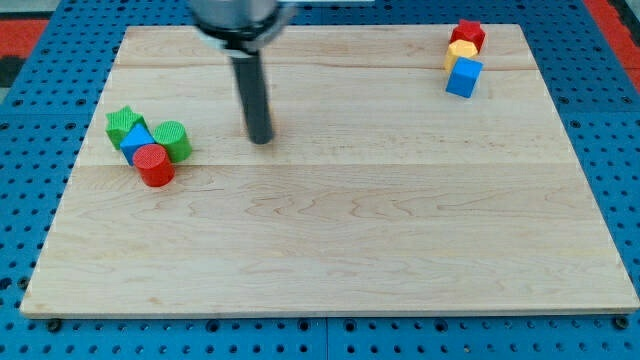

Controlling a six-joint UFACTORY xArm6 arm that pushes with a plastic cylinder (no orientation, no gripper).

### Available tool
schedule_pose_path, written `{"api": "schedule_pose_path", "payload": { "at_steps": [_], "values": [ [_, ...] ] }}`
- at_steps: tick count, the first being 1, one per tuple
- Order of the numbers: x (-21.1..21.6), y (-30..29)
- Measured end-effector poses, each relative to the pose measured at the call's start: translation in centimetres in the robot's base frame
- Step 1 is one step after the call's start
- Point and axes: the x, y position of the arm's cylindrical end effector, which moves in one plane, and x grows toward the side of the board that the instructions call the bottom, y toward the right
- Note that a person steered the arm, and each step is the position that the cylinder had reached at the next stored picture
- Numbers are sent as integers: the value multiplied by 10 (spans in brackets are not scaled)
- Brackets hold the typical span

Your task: Move the group of blocks at top right towards the top center of the board

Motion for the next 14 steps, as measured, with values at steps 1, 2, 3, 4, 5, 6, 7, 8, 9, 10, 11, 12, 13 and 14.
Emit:
{"api": "schedule_pose_path", "payload": {
  "at_steps": [1, 2, 3, 4, 5, 6, 7, 8, 9, 10, 11, 12, 13, 14],
  "values": [
    [-32, 17],
    [-45, -10],
    [-30, -87],
    [-27, 43],
    [-41, 159],
    [-54, 260],
    [-117, 348],
    [-176, 354],
    [-184, 284],
    [-194, 239],
    [-197, 172],
    [-194, 140],
    [-191, 220],
    [-167, 177]
  ]
}}
